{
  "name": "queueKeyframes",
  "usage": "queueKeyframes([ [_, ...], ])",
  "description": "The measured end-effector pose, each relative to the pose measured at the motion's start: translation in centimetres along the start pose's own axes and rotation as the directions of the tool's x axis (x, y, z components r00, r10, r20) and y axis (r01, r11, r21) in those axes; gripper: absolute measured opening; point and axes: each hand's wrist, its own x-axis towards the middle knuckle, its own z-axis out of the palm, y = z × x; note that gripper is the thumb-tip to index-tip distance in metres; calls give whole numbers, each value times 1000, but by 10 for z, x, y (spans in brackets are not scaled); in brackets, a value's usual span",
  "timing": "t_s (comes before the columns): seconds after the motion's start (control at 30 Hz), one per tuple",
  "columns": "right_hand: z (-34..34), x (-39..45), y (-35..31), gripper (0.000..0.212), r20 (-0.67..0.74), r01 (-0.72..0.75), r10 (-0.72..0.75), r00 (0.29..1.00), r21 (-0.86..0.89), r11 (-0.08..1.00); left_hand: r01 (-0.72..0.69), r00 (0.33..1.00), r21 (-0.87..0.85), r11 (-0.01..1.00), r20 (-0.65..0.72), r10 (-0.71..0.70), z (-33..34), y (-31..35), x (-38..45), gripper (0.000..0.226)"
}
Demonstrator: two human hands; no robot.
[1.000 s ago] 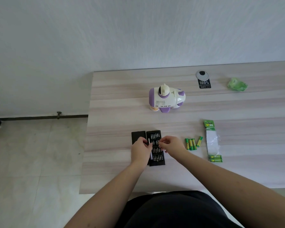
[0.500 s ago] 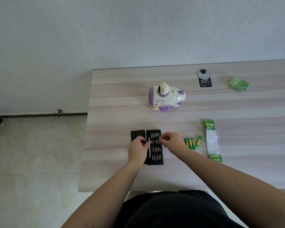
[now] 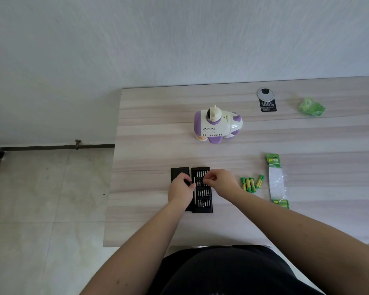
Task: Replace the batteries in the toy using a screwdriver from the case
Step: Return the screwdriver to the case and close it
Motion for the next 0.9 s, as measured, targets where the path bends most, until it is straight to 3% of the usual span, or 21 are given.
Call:
queueKeyframes([
  [0.2, 0, 0, -9, 15, 31, 47, -44, 999, -94, 994, 4, 1000, -3, 1000, 5, -4, 0, 0, 1, 13],
  [0.6, -2, 8, -21, 22, 83, -7, 27, 996, -237, 971, 6, 1000, 34, 999, 19, -6, 0, 0, 2, 11],
  [0.9, -12, 22, -50, 29, 289, 0, 202, 936, -572, 820, -19, 996, 74, 997, 89, 12, -3, 1, 1, 13],
])
